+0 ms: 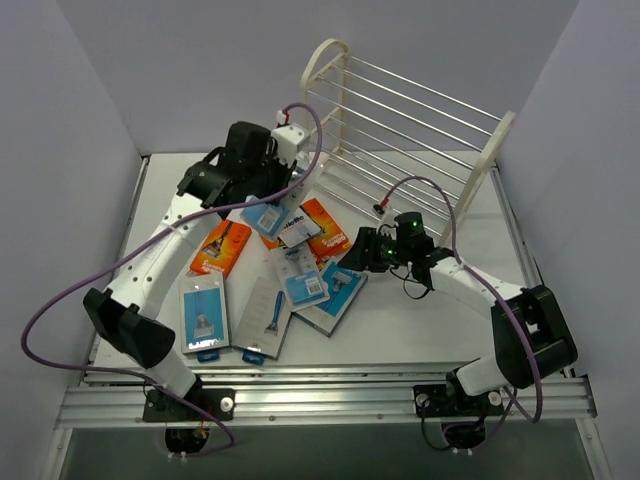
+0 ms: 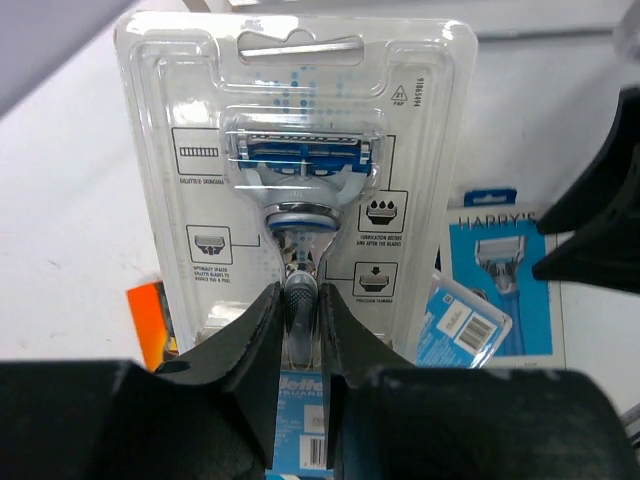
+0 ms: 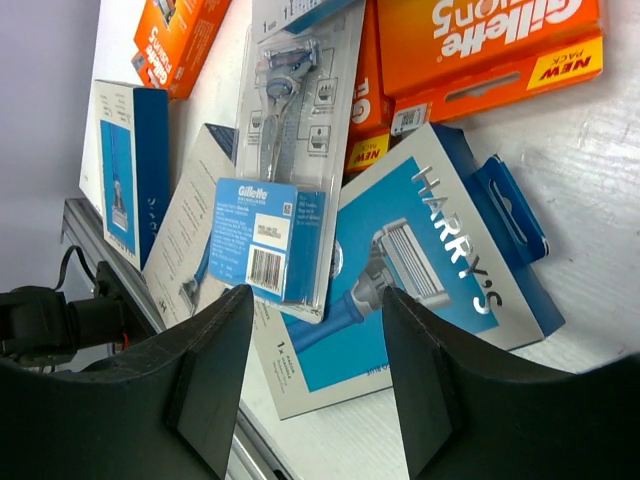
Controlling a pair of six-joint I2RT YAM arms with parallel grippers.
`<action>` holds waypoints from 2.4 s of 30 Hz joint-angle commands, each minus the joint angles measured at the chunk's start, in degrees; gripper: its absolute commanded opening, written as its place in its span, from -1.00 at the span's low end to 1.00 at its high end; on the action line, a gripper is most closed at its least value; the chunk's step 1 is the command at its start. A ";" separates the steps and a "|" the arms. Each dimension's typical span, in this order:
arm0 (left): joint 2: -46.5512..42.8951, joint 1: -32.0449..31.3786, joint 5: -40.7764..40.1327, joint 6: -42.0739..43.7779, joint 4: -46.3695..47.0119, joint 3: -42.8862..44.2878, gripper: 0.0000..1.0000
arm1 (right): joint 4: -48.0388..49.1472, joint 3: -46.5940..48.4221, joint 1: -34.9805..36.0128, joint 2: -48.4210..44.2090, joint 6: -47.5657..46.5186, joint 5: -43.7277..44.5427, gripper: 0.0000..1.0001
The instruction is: Place and organize the shaving razors onto the shelf
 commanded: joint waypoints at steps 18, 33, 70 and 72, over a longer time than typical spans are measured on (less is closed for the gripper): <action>24.69 1.25 -1.30 -10.40 -11.10 51.38 -0.95 | -0.39 2.25 7.40 -7.41 -3.20 5.64 0.04; 24.43 1.43 0.72 -14.80 -13.90 49.97 -0.95 | 21.41 13.15 8.46 -5.84 8.14 2.65 0.26; 18.80 1.34 -7.27 -15.42 -12.14 40.91 -0.95 | 17.46 18.70 11.18 -1.44 7.70 10.38 0.17; 18.80 1.34 -8.50 -14.98 -12.50 40.91 -0.95 | 17.20 18.61 11.10 -1.44 7.44 10.47 0.17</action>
